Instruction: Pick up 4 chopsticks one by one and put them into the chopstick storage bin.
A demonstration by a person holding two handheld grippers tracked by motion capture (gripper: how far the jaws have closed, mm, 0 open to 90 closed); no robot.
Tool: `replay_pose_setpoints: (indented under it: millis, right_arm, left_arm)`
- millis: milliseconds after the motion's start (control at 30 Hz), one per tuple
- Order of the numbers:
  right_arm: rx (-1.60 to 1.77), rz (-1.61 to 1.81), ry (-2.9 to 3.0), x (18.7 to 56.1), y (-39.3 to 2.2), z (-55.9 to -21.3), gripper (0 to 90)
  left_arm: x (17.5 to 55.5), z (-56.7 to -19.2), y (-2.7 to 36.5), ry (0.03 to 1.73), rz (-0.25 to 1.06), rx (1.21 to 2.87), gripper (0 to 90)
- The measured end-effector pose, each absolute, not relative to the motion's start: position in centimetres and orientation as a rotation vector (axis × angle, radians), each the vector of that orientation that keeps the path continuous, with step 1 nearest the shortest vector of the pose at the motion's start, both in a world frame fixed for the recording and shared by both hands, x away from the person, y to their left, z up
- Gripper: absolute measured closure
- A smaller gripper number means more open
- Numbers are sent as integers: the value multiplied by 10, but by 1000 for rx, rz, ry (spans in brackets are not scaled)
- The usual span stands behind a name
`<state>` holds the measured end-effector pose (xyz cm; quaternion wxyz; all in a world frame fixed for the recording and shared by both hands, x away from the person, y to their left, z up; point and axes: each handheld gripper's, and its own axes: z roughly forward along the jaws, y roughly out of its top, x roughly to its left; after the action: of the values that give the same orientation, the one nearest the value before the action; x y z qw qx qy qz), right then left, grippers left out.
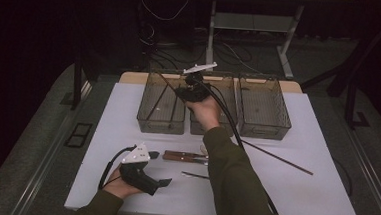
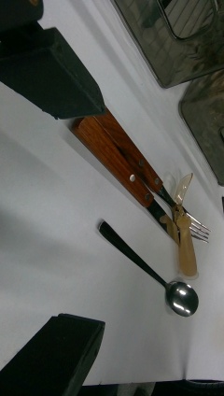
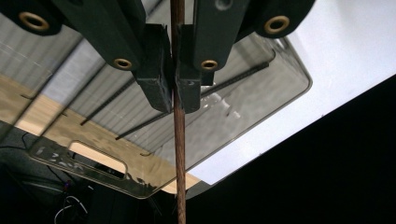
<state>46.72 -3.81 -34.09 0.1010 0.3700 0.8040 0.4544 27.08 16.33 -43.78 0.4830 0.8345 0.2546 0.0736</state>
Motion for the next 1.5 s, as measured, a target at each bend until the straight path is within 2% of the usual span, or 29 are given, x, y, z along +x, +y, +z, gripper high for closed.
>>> replay_pose_setpoints:
  millis: [467, 667, 733, 833, 1100, 1500]
  right_arm:
    - [1176, 1368, 2371, 483, 1, -368, 850]
    - [1194, 1252, 2399, 486, 8, -385, 837]
    - [1188, 1211, 2397, 485, 9, -385, 667]
    - [1188, 1191, 2397, 484, 6, -381, 564]
    - [1113, 1199, 2445, 470, -15, -368, 417]
    - [998, 1320, 2461, 438, -76, -353, 344]
  left_arm:
    - [272, -436, 164, 598, 172, 2044, 0]
    - [271, -435, 163, 587, 168, 2043, 0]
    - [270, -435, 163, 584, 168, 2046, 0]
    - [270, -435, 163, 580, 166, 2048, 0]
    - [269, -434, 164, 582, 175, 2047, 0]
    - [268, -437, 163, 609, 158, 2038, 0]
